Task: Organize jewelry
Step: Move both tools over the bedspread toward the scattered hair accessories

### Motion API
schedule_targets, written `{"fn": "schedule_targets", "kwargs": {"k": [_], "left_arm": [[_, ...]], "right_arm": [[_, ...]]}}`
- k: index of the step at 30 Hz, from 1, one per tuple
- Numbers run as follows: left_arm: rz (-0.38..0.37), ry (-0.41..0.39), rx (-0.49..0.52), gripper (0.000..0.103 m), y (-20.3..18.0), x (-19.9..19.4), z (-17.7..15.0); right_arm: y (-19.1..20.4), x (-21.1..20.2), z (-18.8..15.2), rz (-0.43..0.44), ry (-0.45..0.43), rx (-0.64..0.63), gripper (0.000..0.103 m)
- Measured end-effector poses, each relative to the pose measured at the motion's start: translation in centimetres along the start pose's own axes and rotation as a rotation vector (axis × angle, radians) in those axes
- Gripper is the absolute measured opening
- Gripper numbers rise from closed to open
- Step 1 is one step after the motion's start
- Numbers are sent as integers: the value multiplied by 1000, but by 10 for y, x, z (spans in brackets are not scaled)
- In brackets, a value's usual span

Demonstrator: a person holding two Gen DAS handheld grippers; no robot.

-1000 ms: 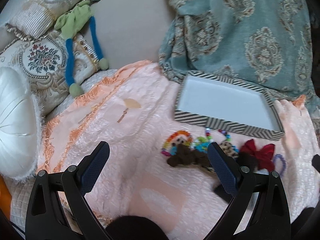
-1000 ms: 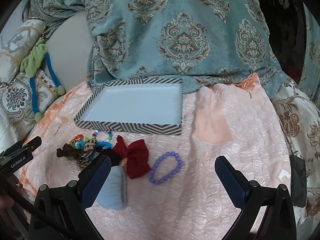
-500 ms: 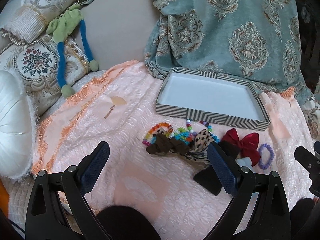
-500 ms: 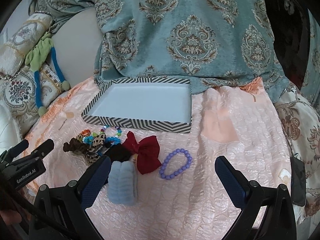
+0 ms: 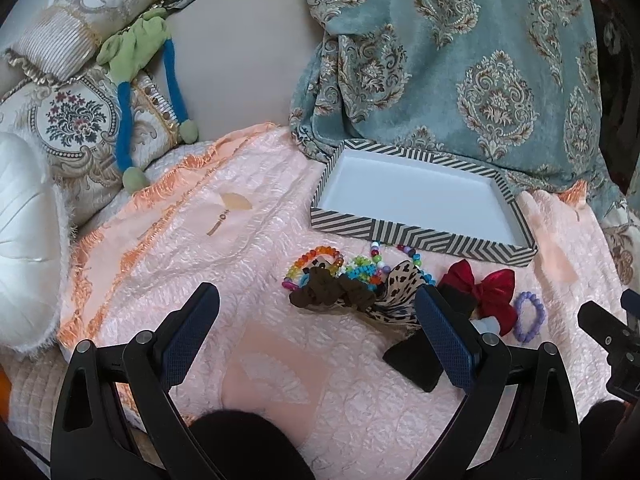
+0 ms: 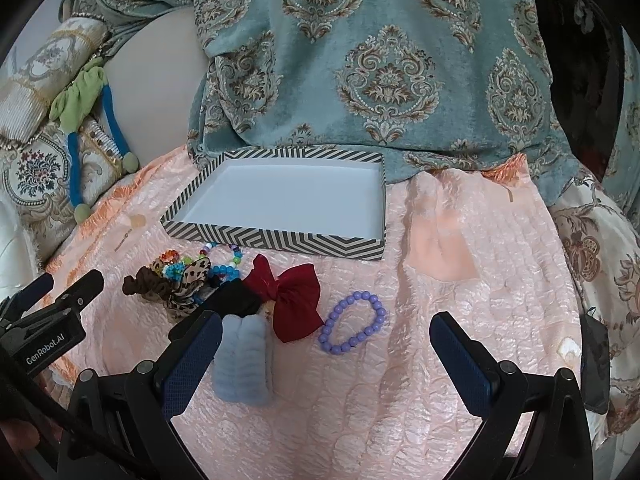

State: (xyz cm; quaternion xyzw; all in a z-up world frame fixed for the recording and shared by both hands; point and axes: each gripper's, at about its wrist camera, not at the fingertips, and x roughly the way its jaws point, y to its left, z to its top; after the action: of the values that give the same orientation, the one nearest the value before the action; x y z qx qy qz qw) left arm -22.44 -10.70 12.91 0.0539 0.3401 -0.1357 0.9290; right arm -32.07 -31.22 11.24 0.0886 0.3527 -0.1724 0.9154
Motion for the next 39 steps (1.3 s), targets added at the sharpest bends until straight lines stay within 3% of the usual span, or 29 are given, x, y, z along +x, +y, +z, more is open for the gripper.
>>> {"fn": "schedule_targets", "kwargs": {"k": [30,39], "left_arm": [[12,32,-22,99,14,5,-2],[29,36,-24,99,14,8,-2]], "right_arm": [[-7,4,-4,21,23,-6,103],[6,7,-7,43,37,-45,103]]}}
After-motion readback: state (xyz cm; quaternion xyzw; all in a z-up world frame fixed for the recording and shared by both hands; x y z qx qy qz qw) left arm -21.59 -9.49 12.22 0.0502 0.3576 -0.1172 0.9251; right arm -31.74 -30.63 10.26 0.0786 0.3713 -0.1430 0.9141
